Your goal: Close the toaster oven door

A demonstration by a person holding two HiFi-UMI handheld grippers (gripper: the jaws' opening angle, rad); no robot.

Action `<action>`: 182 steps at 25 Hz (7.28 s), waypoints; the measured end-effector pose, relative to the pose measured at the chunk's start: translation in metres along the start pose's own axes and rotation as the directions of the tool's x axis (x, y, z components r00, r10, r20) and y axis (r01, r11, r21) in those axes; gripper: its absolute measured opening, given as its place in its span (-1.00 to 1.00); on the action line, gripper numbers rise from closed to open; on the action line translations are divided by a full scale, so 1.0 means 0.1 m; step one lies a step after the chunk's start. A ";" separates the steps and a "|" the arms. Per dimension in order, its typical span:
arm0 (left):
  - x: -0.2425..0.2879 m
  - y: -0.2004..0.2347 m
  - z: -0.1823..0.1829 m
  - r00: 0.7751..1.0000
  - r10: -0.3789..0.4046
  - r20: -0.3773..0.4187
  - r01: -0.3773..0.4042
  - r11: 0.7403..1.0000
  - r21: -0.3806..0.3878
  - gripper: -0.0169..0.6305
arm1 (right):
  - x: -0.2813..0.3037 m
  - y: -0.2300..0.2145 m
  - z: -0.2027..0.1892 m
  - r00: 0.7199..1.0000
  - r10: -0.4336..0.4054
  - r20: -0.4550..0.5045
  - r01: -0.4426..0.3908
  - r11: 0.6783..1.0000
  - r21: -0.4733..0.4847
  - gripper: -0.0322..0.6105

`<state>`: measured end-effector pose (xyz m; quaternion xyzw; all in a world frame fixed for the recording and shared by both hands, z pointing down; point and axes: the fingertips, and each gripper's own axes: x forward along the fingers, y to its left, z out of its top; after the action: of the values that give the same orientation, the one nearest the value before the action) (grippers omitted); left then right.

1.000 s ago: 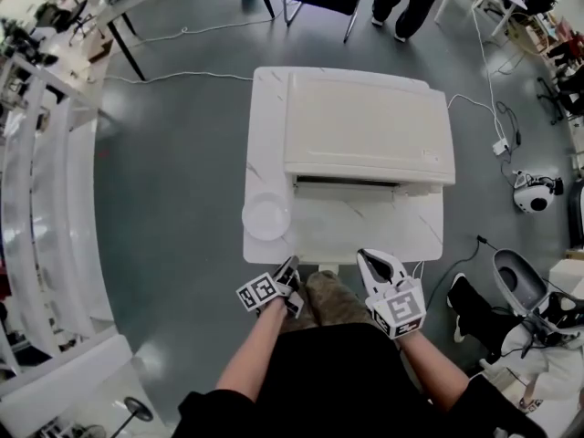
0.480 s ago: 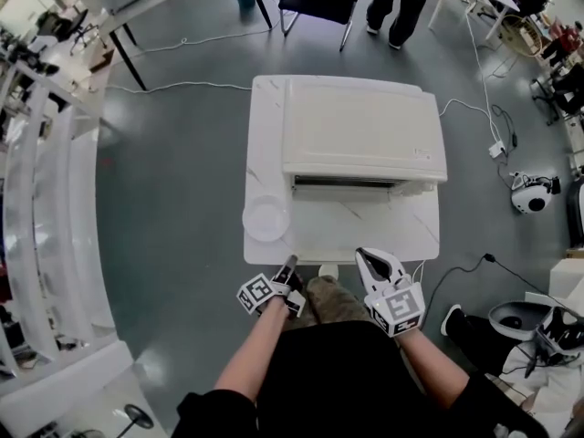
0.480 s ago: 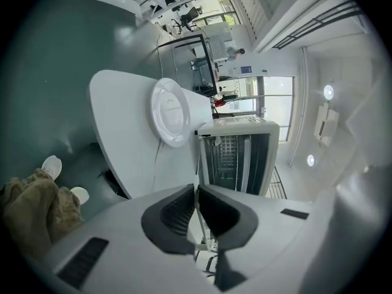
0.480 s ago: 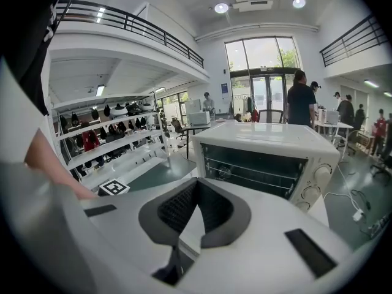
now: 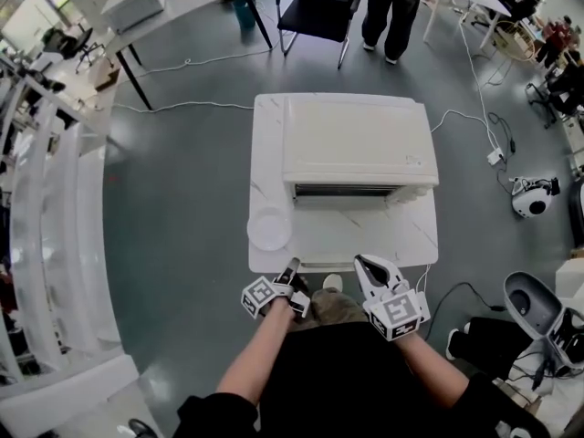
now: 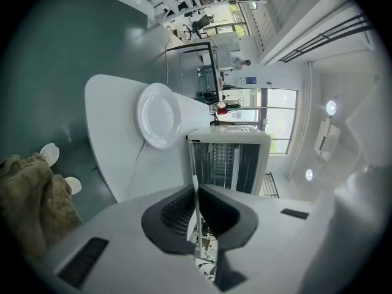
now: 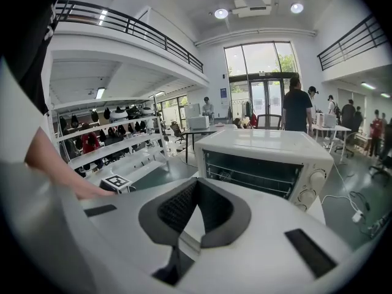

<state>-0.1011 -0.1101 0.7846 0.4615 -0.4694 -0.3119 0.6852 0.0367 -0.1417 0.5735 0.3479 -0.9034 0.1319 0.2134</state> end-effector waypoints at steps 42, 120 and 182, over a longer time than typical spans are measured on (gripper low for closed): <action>0.31 -1.08 0.21 1.000 0.000 -0.008 0.000 0.995 -0.098 -0.76 | -0.18 -0.18 0.46 0.992 -0.066 0.111 0.069 0.997 -0.025 -0.86; 0.92 -1.95 0.61 0.984 -0.141 0.109 0.147 0.988 -0.046 -0.71 | -0.22 -0.73 0.59 0.984 -0.135 0.116 0.137 0.991 -0.005 -0.86; -0.09 -3.03 -0.45 0.946 -0.293 0.138 -0.085 0.188 0.979 -0.90 | -1.18 -1.87 0.63 0.920 -0.237 0.312 0.242 0.970 0.023 -0.86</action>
<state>-0.0611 -0.2021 0.4947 0.7689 -0.6228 -0.0545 0.1342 0.2253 -0.2340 0.4793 0.4705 -0.8773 0.0406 0.0851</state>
